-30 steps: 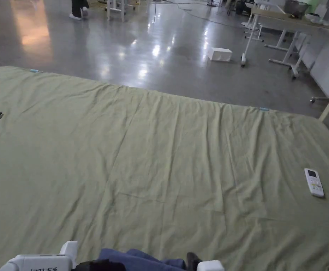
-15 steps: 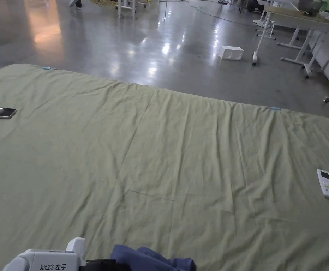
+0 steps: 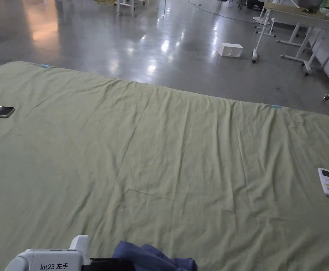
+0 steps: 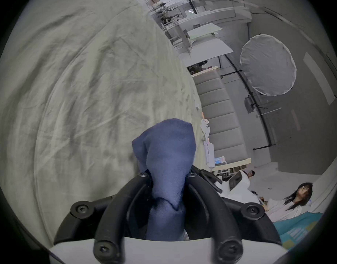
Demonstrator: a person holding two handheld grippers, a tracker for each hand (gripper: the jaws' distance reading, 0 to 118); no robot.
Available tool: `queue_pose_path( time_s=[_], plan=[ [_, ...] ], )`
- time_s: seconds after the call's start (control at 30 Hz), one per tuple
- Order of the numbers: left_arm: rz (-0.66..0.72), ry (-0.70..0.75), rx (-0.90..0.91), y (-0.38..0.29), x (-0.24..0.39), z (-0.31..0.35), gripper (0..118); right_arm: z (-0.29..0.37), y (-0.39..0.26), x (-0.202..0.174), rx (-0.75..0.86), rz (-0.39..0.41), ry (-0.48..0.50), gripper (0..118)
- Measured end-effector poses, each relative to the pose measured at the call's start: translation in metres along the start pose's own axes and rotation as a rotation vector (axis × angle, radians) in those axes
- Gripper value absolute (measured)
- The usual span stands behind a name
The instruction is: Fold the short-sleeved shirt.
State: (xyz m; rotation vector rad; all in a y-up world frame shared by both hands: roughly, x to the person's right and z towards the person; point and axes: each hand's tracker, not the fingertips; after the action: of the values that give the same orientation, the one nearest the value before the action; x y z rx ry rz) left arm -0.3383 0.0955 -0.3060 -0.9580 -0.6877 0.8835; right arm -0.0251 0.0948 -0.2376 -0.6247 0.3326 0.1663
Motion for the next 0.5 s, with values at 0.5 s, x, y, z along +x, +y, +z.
queue_pose_path(
  time_s=[0.5],
  plan=[
    [-0.075,0.067,0.084,0.040,0.028,0.121,22,0.019,0.074,0.000,0.150,0.056,0.011,0]
  ],
)
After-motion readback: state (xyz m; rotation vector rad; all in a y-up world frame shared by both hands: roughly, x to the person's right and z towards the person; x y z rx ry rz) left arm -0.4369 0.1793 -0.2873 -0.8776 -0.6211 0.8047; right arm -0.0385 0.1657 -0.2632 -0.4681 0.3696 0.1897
